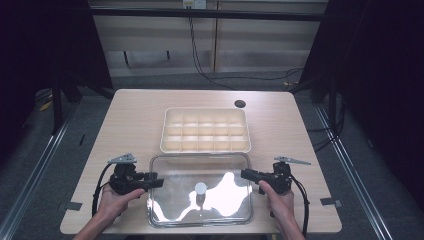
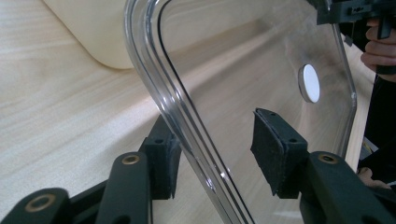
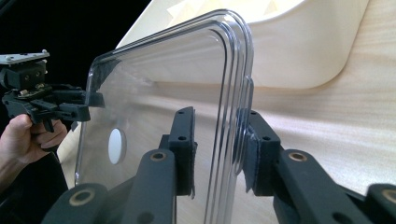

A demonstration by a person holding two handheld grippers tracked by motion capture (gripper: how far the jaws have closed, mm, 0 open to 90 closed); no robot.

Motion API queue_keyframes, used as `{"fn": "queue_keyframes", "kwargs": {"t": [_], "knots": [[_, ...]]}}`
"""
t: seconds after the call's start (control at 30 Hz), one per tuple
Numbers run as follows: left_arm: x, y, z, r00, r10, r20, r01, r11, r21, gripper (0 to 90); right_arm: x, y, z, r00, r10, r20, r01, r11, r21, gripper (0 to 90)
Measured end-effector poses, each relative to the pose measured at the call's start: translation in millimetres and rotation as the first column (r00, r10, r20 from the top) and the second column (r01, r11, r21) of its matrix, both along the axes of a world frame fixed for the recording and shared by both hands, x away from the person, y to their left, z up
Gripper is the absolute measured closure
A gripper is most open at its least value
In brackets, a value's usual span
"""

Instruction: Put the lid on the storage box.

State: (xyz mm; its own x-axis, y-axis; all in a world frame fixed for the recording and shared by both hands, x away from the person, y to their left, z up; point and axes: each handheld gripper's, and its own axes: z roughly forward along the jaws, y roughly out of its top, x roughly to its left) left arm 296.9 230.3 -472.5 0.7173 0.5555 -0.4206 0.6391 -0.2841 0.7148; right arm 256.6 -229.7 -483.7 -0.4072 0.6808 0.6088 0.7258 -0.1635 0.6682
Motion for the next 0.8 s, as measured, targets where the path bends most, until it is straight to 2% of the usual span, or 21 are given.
{"fn": "queue_keyframes", "kwargs": {"t": [0.23, 0.4, 0.8], "knots": [[-0.6, 3.9, 6.3, 0.9999, -0.007, 0.013, 0.007, 0.9998, -0.019, 58.7, -0.6, 0.6, 5.0, 0.9999, -0.004, 0.015, 0.004, 1.000, 0.008, 69.3], [-3.4, 2.9, 19.4, 0.9975, -0.017, 0.069, 0.018, 0.9998, -0.011, 61.8, -0.3, -1.2, 12.1, 0.9989, -0.021, 0.043, 0.020, 0.999, 0.025, 69.6], [-1.3, 6.3, 33.6, 0.9948, -0.002, 0.101, 0.007, 0.9987, -0.050, 68.6, -0.7, -0.3, 27.5, 0.9948, -0.037, 0.094, 0.036, 0.999, 0.019, 69.5]]}}
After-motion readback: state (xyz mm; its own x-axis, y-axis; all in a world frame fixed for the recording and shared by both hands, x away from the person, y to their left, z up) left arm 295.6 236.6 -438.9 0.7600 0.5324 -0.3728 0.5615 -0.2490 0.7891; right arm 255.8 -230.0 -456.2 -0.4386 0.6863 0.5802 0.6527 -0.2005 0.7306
